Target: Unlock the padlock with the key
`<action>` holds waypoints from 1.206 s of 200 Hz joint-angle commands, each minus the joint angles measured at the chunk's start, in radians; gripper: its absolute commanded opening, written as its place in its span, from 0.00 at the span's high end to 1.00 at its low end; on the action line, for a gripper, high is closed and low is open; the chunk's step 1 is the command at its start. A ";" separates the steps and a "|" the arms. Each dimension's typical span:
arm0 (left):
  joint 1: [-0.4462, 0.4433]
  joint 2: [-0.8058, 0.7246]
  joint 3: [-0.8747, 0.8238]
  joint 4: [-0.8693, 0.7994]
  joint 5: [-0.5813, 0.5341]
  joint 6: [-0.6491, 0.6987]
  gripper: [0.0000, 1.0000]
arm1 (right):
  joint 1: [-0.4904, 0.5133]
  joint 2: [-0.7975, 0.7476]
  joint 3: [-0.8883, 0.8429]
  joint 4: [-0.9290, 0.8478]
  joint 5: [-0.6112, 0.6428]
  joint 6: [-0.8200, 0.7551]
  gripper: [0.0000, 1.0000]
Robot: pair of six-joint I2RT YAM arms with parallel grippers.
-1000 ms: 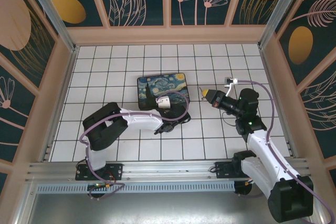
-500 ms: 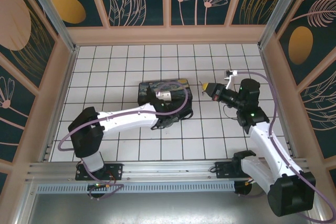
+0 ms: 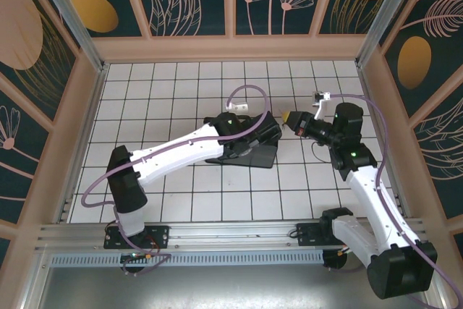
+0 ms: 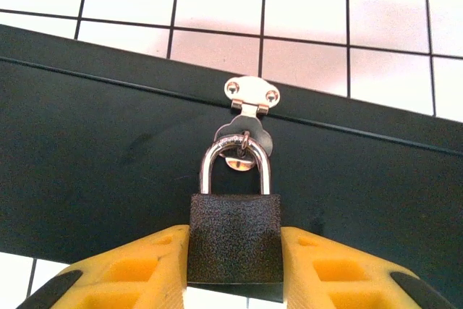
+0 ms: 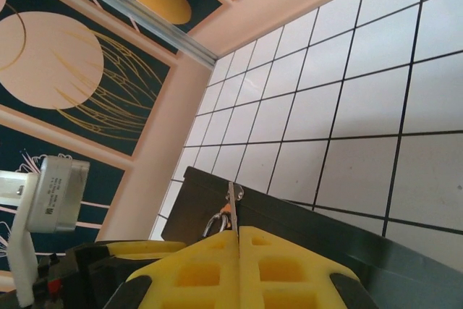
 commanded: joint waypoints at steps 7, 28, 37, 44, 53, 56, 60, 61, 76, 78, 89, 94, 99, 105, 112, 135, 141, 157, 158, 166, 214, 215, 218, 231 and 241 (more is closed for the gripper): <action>0.029 0.000 -0.033 0.024 0.006 0.039 0.53 | -0.008 -0.048 0.028 -0.064 0.014 -0.040 1.00; 0.046 -0.025 0.017 0.043 -0.002 0.104 0.44 | -0.007 -0.067 0.022 -0.101 0.022 -0.036 1.00; 0.060 -0.041 0.040 0.049 0.008 0.138 0.40 | -0.005 -0.078 0.015 -0.110 0.022 -0.026 1.00; 0.076 -0.054 0.053 0.066 0.036 0.176 0.37 | -0.003 -0.087 0.010 -0.110 0.021 -0.014 1.00; 0.107 -0.072 0.065 0.082 0.090 0.206 0.33 | 0.006 -0.098 0.004 -0.114 0.019 0.004 1.00; 0.119 -0.080 0.065 0.092 0.111 0.219 0.32 | 0.010 -0.101 0.005 -0.115 0.019 0.009 1.00; 0.133 -0.090 0.063 0.106 0.138 0.236 0.31 | 0.015 -0.104 0.005 -0.117 0.019 0.014 1.00; 0.138 -0.093 0.062 0.109 0.143 0.240 0.31 | 0.017 -0.104 0.006 -0.117 0.019 0.016 1.00; 0.195 -0.117 0.044 0.155 0.175 0.307 0.30 | 0.070 -0.119 0.025 -0.152 0.053 0.030 1.00; 0.203 -0.117 0.041 0.163 0.180 0.322 0.30 | 0.074 -0.120 0.026 -0.155 0.057 0.031 1.00; 0.272 -0.146 0.026 0.183 0.215 0.390 0.30 | 0.135 -0.136 0.042 -0.185 0.101 0.048 1.00; 0.308 -0.143 0.017 0.218 0.234 0.415 0.31 | 0.163 -0.143 0.045 -0.191 0.115 0.060 1.00; 0.348 -0.138 0.005 0.242 0.273 0.447 0.32 | 0.191 -0.148 0.047 -0.195 0.127 0.076 1.00; 0.391 -0.132 -0.010 0.268 0.310 0.476 0.32 | 0.231 -0.154 0.045 -0.195 0.142 0.097 1.00; 0.434 -0.129 -0.026 0.304 0.354 0.512 0.33 | 0.274 -0.159 0.038 -0.190 0.160 0.121 1.00; 0.510 -0.040 -0.030 0.380 0.512 0.636 0.34 | 0.446 -0.175 -0.021 -0.150 0.243 0.211 1.00; 0.520 -0.021 -0.020 0.379 0.519 0.647 0.34 | 0.486 -0.177 -0.035 -0.141 0.268 0.225 1.00; 0.547 0.012 -0.023 0.397 0.549 0.683 0.34 | 0.584 -0.180 -0.070 -0.110 0.320 0.254 1.00; 0.549 0.012 -0.024 0.399 0.555 0.684 0.34 | 0.588 -0.180 -0.073 -0.105 0.321 0.256 1.00; 0.572 0.023 -0.036 0.419 0.620 0.695 0.34 | 0.629 -0.179 -0.100 -0.067 0.332 0.267 1.00; 0.610 0.019 -0.133 0.517 0.881 0.728 0.35 | 0.651 -0.092 -0.259 0.287 0.219 0.166 1.00; 0.611 0.018 -0.137 0.519 0.885 0.727 0.35 | 0.647 -0.088 -0.260 0.290 0.216 0.163 1.00; 0.612 0.015 -0.145 0.526 0.896 0.725 0.36 | 0.639 -0.076 -0.260 0.300 0.200 0.152 1.00; 0.613 -0.003 -0.183 0.551 0.938 0.710 0.35 | 0.586 -0.032 -0.261 0.327 0.139 0.125 1.00; 0.618 -0.017 -0.207 0.564 0.967 0.702 0.35 | 0.531 0.006 -0.259 0.345 0.068 0.105 1.00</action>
